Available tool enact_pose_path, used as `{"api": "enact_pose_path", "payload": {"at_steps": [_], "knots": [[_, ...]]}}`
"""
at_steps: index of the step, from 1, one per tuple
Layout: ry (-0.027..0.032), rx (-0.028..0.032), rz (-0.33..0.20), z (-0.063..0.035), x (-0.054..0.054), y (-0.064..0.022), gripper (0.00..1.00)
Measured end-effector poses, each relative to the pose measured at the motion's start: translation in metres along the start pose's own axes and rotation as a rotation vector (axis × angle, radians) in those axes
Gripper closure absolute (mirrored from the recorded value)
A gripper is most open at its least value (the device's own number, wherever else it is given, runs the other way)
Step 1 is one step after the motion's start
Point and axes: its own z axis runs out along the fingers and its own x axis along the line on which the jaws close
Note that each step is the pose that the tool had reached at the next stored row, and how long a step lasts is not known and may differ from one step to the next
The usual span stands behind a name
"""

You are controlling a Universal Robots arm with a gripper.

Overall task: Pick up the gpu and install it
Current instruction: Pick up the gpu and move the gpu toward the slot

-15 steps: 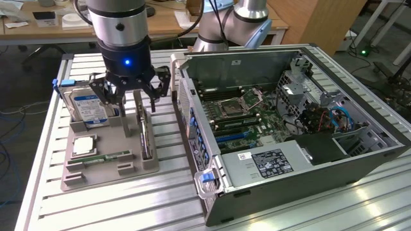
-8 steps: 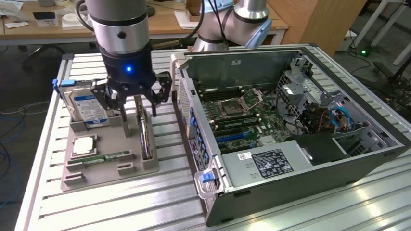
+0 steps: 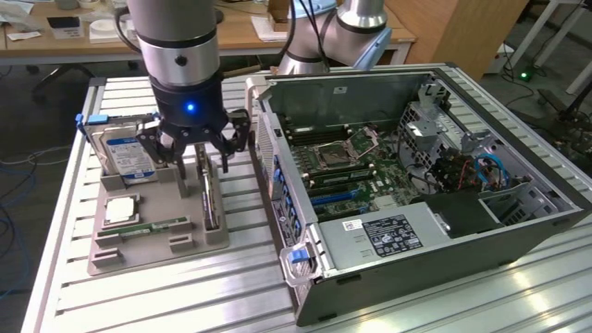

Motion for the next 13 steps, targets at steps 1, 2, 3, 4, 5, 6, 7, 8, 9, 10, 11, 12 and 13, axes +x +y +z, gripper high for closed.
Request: {"api": "enact_pose_path", "payload": {"at_steps": [1,2,3,4,5,6,7,8,9,10,11,12,13], "knots": [[0.0000,0.0001,0.001,0.0012,-0.001,0.0000,0.34],[-0.0002,0.0001,0.002,0.0026,-0.001,-0.0001,0.34],[-0.0003,0.0001,0.002,0.0041,-0.001,-0.0001,0.34],[-0.0002,0.0001,0.002,0.0055,-0.002,-0.0002,0.34],[-0.0001,0.0001,0.002,0.0071,-0.002,-0.0002,0.34],[-0.0003,0.0001,0.002,0.0088,-0.002,-0.0003,0.34],[-0.0002,0.0001,0.002,0.0106,-0.002,-0.0004,0.34],[-0.0002,0.0001,0.002,0.0124,-0.002,-0.0005,0.34],[-0.0002,0.0002,0.002,0.0141,-0.002,-0.0006,0.34],[-0.0002,0.0001,0.002,0.0157,-0.002,-0.0007,0.34],[-0.0002,0.0002,0.002,0.0172,-0.002,-0.0007,0.34],[-0.0002,0.0002,0.002,0.0189,-0.002,-0.0008,0.34],[-0.0003,0.0002,0.002,0.0207,-0.002,-0.0009,0.34]]}}
